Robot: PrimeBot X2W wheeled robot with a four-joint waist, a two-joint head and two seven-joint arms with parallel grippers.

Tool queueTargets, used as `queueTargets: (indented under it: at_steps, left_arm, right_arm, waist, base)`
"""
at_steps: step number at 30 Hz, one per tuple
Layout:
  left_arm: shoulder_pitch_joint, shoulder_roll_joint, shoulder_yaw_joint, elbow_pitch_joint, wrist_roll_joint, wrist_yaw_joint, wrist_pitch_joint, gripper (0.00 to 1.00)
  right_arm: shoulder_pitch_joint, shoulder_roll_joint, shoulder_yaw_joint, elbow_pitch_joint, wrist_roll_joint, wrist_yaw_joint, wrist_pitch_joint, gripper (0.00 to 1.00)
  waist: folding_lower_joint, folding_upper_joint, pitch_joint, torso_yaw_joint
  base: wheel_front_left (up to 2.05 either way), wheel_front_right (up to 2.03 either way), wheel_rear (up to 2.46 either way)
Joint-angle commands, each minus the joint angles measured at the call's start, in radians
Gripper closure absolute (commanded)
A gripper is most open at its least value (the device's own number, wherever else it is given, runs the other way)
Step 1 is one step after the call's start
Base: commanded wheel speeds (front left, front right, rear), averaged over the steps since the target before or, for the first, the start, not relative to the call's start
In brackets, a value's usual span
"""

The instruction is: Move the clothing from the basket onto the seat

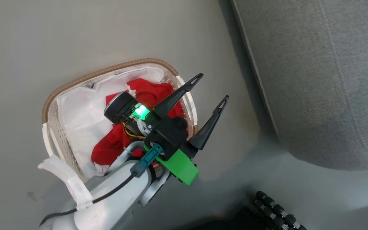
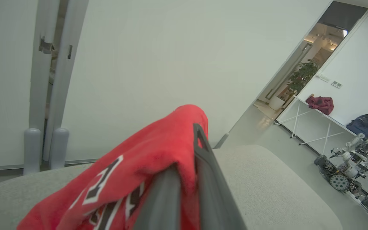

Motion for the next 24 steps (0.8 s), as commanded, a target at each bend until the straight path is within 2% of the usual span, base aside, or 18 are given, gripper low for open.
queueTargets:
  at_steps: [1,10,11,12,13,14,24]
  left_arm:
    - [-0.024,-0.007,-0.005,-0.001,0.014,-0.008,-0.006,0.00]
    - [-0.033,-0.018,-0.013,0.023,0.008,-0.004,-0.025,0.00]
    - [-0.034,-0.017,-0.012,0.025,0.007,-0.004,-0.025,0.00]
    - [-0.034,-0.016,-0.012,0.029,0.007,-0.004,-0.027,0.00]
    - [-0.034,-0.016,-0.013,0.033,0.005,-0.005,-0.030,0.00]
    - [-0.033,-0.015,-0.012,0.036,0.003,-0.006,-0.033,0.00]
    - [-0.011,-0.023,0.011,0.084,-0.034,0.002,-0.087,0.00]
  right_arm:
    - [0.018,-0.005,0.007,0.031,-0.016,-0.001,-0.016,1.00]
    - [0.076,0.040,-0.009,0.255,-0.042,-0.001,-0.097,1.00]
    - [0.075,0.045,-0.013,0.270,-0.044,-0.001,-0.104,0.78]
    - [0.074,0.049,-0.016,0.286,-0.048,-0.001,-0.114,0.62]
    - [0.076,0.054,-0.018,0.296,-0.049,-0.001,-0.122,0.25]
    - [0.079,0.058,-0.019,0.306,-0.053,-0.001,-0.131,0.00]
    - [0.160,0.116,0.018,0.323,-0.045,-0.001,-0.163,0.00]
  waist:
    - [-0.0002,-0.0001,0.079,0.085]
    - [-0.0002,-0.0001,0.095,0.099]
    - [-0.0002,-0.0001,0.095,0.098]
    - [-0.0002,-0.0001,0.093,0.097]
    - [-0.0002,-0.0001,0.088,0.096]
    - [-0.0002,-0.0001,0.083,0.094]
    - [-0.0002,-0.0001,-0.013,0.063]
  base:
    - [0.00,0.00,0.00]
    - [0.00,0.00,0.00]
    - [0.00,0.00,0.00]
    - [0.00,0.00,0.00]
    - [0.00,0.00,0.00]
    - [0.00,0.00,0.00]
    - [0.00,0.00,0.00]
